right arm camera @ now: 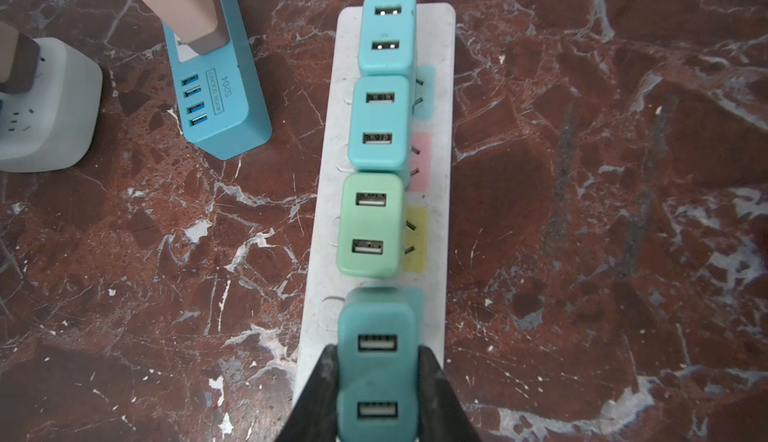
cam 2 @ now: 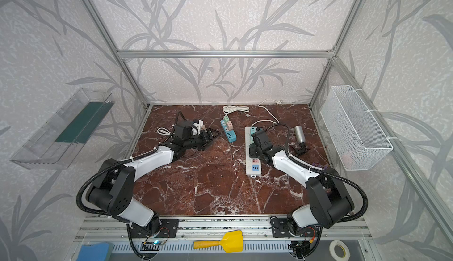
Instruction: Insert the plug
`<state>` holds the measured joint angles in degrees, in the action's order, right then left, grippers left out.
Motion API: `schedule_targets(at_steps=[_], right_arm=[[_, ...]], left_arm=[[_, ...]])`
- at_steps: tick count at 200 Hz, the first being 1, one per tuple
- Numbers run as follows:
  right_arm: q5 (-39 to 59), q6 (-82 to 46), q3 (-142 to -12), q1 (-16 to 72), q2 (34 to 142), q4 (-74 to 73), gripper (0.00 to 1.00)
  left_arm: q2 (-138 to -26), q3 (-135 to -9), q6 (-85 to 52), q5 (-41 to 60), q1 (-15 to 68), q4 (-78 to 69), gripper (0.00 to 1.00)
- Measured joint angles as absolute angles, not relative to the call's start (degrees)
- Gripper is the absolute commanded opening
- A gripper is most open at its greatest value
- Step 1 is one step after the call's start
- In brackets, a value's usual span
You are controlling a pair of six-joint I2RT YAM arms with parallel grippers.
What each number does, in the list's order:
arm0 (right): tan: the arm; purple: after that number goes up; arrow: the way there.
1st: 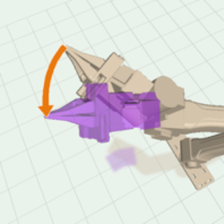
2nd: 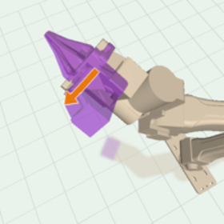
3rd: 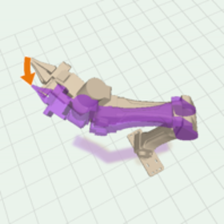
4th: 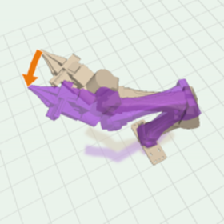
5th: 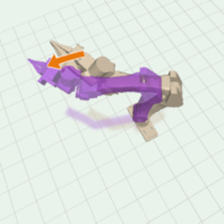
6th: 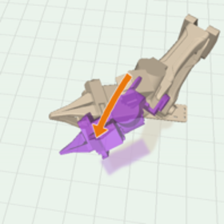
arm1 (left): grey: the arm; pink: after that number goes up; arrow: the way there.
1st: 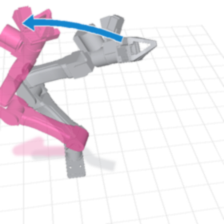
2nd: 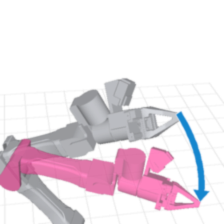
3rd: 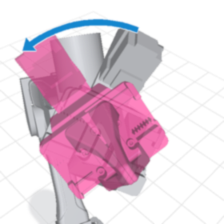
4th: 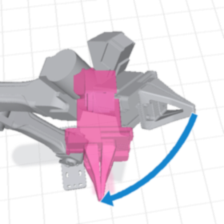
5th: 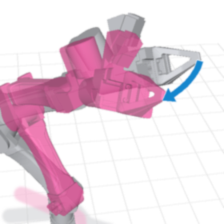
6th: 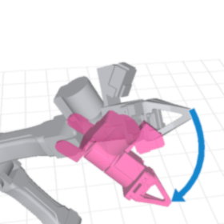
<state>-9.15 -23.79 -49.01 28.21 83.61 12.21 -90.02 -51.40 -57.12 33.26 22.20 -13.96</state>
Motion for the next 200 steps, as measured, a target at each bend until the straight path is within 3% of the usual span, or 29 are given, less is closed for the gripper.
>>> schedule_targets(at_steps=[200], right_arm=[[-10.9,-25.3,-48.1,28.6,83.5,10.5,0.00]], left_arm=[[-89.6,-51.4,-57.6,33.3,22.0,-14.1,0.83]])
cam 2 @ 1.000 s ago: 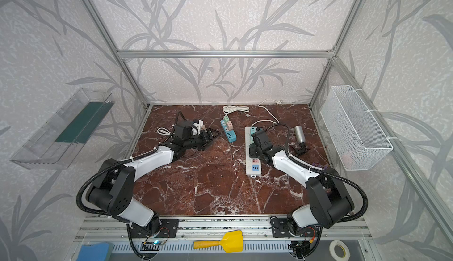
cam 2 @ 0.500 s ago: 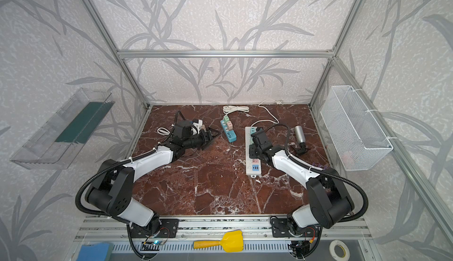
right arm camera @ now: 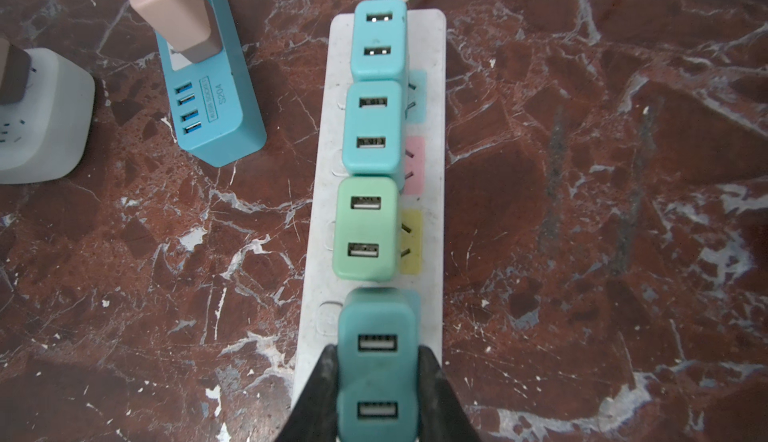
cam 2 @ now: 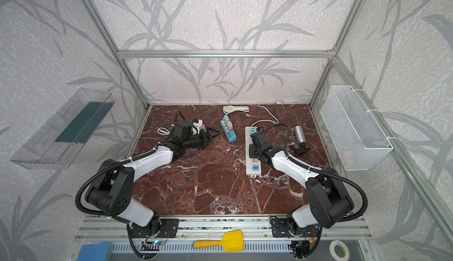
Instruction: Insert the plug
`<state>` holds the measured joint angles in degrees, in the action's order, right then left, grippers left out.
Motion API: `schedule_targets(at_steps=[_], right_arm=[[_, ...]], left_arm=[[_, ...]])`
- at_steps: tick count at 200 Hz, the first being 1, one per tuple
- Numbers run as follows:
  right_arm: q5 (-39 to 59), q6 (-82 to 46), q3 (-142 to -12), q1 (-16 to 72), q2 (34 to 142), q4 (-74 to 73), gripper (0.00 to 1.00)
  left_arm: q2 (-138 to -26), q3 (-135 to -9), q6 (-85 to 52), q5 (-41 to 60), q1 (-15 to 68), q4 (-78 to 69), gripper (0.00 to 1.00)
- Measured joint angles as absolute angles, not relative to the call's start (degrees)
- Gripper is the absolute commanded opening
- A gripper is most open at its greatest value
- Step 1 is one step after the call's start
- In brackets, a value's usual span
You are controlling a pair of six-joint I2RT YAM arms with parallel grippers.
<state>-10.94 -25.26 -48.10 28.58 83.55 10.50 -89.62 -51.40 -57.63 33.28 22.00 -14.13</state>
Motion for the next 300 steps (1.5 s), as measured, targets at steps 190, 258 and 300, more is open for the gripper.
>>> schedule_targets(at_steps=[190,258,300], right_arm=[[-13.8,-28.6,-53.2,30.8,90.1,15.5,0.00],[-13.4,-28.9,-54.6,30.9,90.5,17.6,0.42],[-11.9,-27.8,-56.9,30.8,90.2,24.8,0.62]], left_arm=[[-89.6,-51.4,-58.7,33.5,21.2,-14.7,0.82],[-89.1,-51.4,-59.1,33.8,21.1,-15.3,0.84],[-86.8,-51.4,-59.0,34.2,20.9,-15.4,0.86]])
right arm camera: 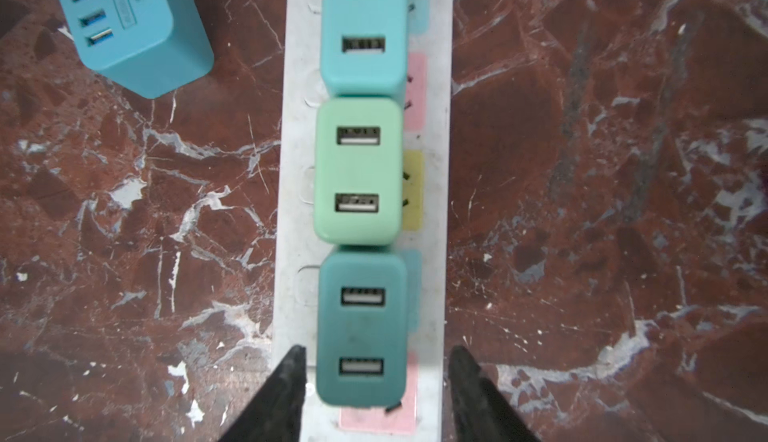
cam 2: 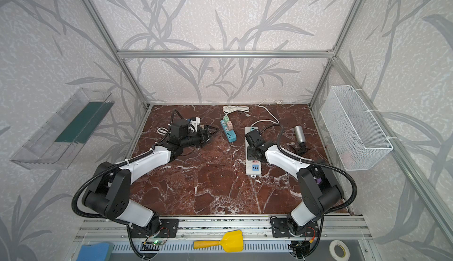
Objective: Insert the plug
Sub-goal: 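Press the teal adapter down into the strip socket with right gripper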
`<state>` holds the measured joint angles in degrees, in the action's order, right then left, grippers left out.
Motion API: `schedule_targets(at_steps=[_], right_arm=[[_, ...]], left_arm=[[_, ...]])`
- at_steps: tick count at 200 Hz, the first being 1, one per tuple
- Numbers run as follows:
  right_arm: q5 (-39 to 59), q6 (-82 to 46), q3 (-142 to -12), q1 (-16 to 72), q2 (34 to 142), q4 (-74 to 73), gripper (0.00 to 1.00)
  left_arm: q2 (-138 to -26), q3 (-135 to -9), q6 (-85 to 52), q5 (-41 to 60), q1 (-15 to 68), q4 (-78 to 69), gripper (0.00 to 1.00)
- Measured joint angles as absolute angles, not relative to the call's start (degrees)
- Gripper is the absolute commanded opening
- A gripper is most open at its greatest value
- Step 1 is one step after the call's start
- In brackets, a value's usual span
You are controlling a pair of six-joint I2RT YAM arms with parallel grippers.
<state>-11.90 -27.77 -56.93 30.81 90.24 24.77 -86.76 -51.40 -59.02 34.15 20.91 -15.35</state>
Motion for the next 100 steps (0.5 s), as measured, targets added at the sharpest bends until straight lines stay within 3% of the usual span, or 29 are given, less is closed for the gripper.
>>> schedule_targets(at_steps=[45,100], right_arm=[[-12.2,-25.9,-59.7,30.8,84.6,26.6,0.73],[-12.3,-23.6,-60.7,30.7,80.4,30.7,0.76]], left_arm=[[-83.6,-51.4,-57.0,33.9,20.9,-15.1,0.87],[-83.5,-51.4,-56.4,33.9,20.9,-15.0,0.87]])
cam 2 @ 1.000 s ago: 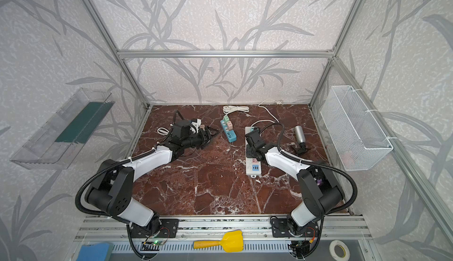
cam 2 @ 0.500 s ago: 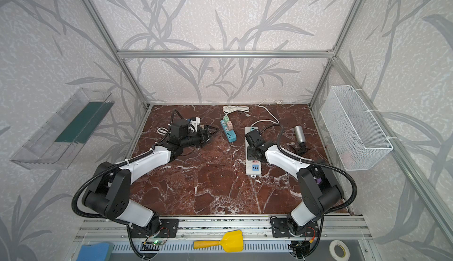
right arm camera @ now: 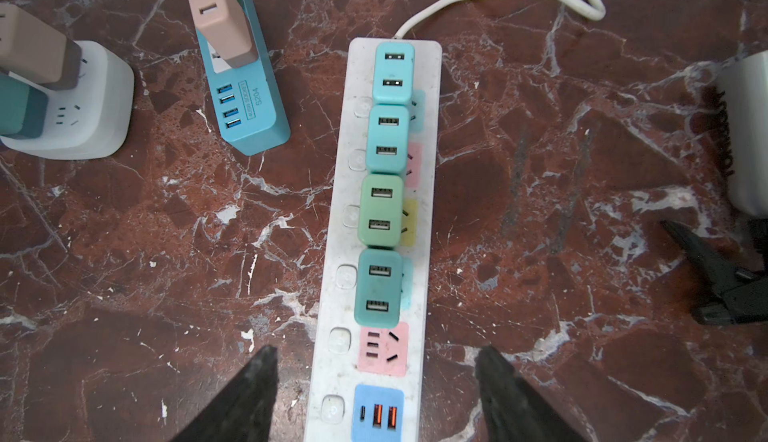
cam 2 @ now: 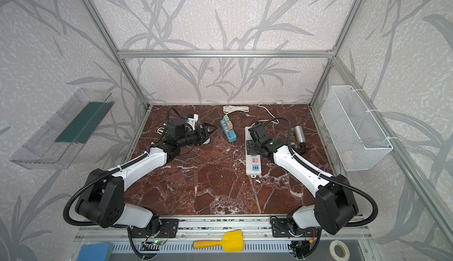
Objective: Insert the plug
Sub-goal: 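Press the teal adapter down into the strip socket with right gripper, then open right gripper and raise it off the plugged adapter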
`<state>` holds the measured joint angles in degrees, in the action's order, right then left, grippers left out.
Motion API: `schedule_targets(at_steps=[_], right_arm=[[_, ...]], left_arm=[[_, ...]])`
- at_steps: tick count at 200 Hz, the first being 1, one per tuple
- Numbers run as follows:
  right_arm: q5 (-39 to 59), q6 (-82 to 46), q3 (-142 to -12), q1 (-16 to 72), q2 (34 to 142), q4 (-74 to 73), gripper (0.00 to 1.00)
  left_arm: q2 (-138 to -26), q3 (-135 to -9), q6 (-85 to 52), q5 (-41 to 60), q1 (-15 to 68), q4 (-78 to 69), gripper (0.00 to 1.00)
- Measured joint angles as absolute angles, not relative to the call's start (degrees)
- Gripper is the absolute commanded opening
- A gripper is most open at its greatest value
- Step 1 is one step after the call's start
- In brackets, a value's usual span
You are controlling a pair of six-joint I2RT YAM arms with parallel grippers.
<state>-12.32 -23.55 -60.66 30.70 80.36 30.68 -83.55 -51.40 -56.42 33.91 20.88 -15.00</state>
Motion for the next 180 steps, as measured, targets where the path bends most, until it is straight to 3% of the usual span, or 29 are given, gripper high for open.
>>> schedule_targets(at_steps=[97,180], right_arm=[[-9.8,-18.1,-68.1,27.4,85.0,33.7,0.76],[-9.5,-18.0,-64.7,26.2,89.3,32.6,0.74]], left_arm=[[-83.5,-51.4,-56.1,34.0,20.1,-15.3,0.87],[-83.6,-51.4,-56.5,34.2,19.3,-15.9,0.87]])
